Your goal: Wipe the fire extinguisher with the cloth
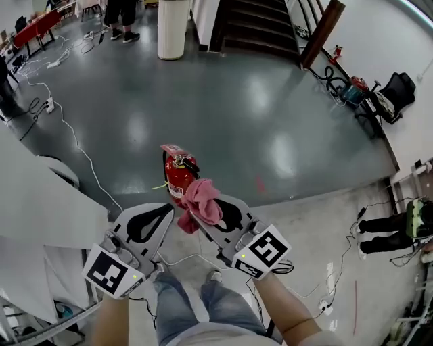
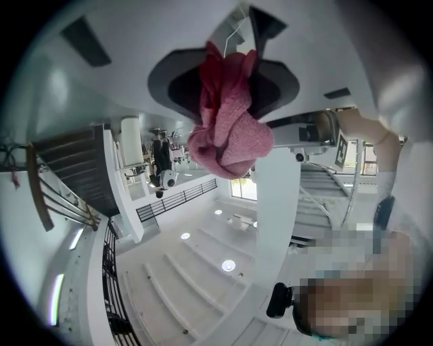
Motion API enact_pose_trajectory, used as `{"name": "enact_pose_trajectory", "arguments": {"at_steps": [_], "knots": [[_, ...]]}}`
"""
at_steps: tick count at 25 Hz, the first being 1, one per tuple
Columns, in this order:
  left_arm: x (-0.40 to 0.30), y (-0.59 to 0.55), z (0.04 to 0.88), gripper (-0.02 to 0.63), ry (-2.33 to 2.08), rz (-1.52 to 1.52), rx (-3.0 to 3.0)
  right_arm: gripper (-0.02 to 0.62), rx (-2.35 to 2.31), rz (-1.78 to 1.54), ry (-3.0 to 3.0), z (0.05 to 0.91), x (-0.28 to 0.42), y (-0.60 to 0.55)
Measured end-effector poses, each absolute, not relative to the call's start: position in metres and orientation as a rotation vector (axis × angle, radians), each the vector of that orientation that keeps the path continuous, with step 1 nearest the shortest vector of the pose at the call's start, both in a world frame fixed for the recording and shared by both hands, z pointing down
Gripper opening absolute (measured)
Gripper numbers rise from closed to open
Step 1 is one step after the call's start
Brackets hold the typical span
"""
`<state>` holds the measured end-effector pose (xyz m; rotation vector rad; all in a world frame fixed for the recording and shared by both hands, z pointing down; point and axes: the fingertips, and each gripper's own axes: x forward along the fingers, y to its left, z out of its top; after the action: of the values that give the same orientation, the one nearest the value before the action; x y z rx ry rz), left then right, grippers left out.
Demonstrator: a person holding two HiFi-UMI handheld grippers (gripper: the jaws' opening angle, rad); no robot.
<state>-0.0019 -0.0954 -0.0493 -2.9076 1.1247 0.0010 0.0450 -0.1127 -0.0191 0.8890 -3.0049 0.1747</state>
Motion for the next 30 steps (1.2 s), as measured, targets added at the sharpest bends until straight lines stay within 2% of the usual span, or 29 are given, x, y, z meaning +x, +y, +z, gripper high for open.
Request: {"name": "enact_pose_trajectory", "arguments": {"at_steps": [8, 14, 30], "knots": [[-0.033, -0.142, -0.018, 0.012, 0.814, -0.047, -3.049, 0.141, 1.209, 0.207, -2.907, 0.008, 0.017, -0.152], [-0.041, -0.156, 0.021, 0.012, 0.711, -0.101, -3.046, 0.141, 1.278, 0.184, -2.854, 0.049, 0.003, -0.170], [-0.022, -0.180, 0.240, 0.011, 0.691, -0.051, -2.954, 0.141, 1.257, -0.137, -2.890, 0.258, 0.015, -0.206]]}}
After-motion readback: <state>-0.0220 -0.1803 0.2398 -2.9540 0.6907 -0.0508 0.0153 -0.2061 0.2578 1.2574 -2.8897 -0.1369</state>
